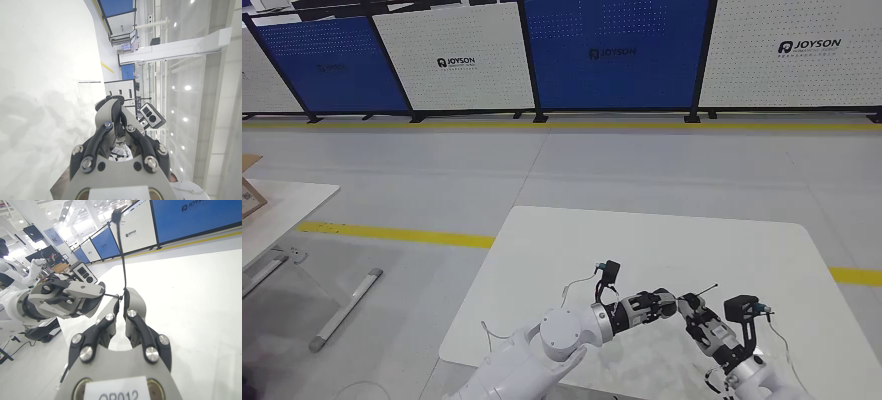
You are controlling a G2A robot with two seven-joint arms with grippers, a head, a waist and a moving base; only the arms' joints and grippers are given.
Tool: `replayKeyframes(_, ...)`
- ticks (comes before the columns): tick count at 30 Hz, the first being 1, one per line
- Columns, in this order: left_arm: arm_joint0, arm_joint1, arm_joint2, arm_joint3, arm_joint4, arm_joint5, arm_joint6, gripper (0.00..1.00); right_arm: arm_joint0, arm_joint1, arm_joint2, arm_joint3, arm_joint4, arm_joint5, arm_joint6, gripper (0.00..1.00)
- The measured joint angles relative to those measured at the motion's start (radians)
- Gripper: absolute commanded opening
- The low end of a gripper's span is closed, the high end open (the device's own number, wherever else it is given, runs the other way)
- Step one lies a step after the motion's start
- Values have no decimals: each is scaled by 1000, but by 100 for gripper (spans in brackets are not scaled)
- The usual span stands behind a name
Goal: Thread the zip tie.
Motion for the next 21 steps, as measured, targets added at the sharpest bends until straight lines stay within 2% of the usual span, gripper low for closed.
replayKeyframes(7,0,0,-1,-3,2,-1,-2,0,3,0,1,2,7,0,3,0)
replayKeyframes(21,8,2,-2,-22,20,-43,-24,0,17,-1,-9,11,2,0,31,0)
